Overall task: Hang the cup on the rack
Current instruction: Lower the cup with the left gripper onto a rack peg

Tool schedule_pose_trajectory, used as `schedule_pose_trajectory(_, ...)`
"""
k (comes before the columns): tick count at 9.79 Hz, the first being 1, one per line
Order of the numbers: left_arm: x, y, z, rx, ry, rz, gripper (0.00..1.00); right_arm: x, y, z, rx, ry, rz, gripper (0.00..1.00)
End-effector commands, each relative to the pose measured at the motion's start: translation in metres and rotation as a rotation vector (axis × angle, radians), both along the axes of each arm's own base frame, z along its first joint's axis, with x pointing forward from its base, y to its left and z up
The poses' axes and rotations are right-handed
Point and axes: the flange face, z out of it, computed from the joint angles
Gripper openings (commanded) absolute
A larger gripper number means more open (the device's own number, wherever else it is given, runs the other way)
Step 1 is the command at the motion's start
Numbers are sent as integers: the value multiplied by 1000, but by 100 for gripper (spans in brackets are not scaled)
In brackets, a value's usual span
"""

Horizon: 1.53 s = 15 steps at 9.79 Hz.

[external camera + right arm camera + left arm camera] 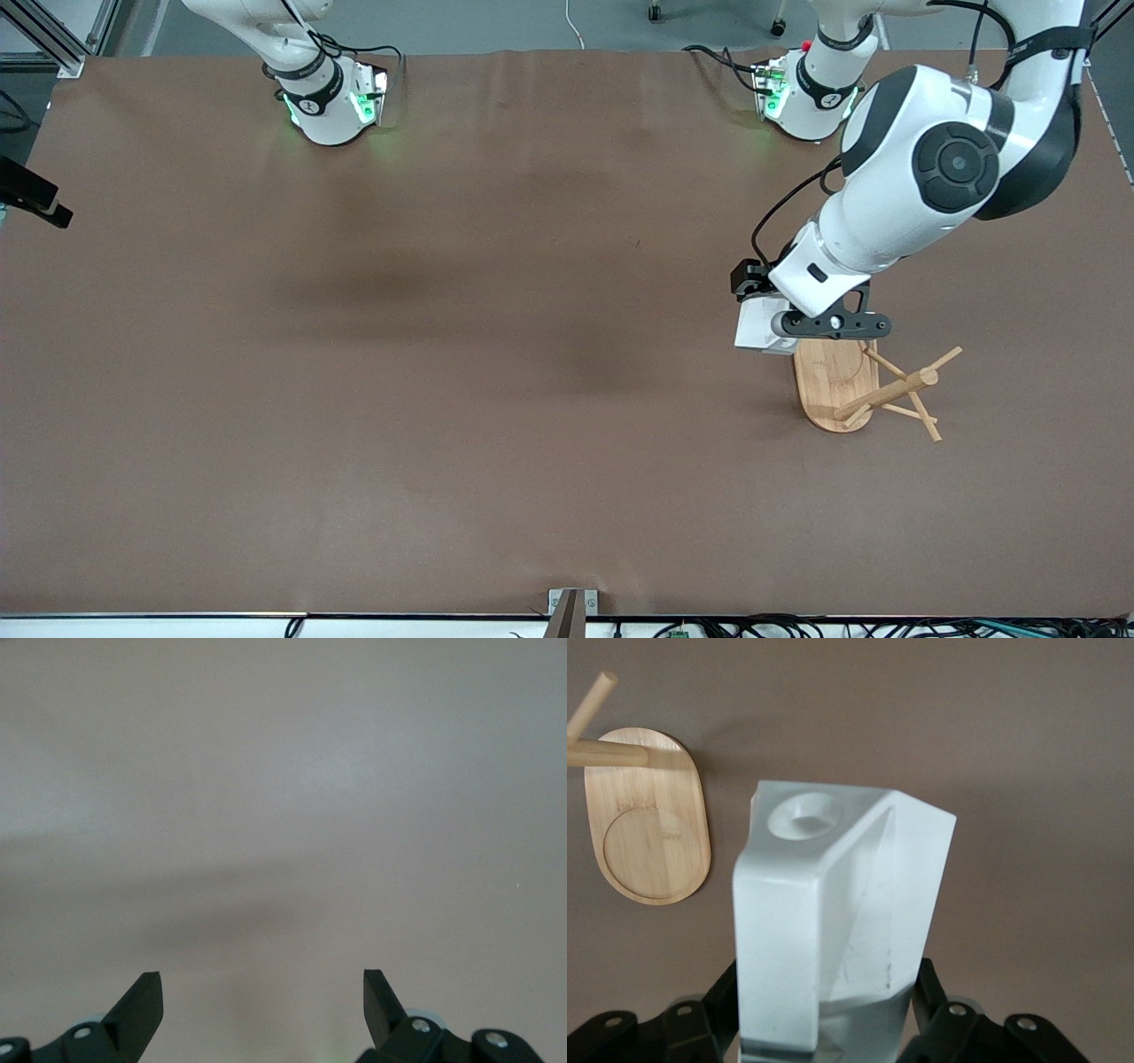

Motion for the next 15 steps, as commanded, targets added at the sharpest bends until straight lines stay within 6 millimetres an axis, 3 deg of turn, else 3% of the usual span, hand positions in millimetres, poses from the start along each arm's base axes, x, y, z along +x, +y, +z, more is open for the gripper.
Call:
schedule_pose_trajectory(1, -15, 27, -31, 5, 17, -90, 0, -3, 5, 6, -24, -5, -37, 100)
schedule_pose_trajectory(2, -14, 32, -38, 9, 13, -111, 0, -3, 3, 10, -20, -13, -32, 100)
schedule_pose_trajectory(5, 4, 85, -49, 6, -8, -163, 0, -2, 4, 11, -23, -14, -24, 100)
schedule_pose_trajectory(7, 11, 91, -56, -7, -28, -207, 0, -3, 4, 11, -21, -8, -22, 100)
schedule_pose_trajectory(11, 23, 119, -73, -9, -30, -249, 0, -3, 2, 9, -44, -1, 41, 100)
schedule_pose_trajectory(15, 27, 143, -75, -6, -30, -264, 0, -4, 1, 9, -45, -1, 40, 100)
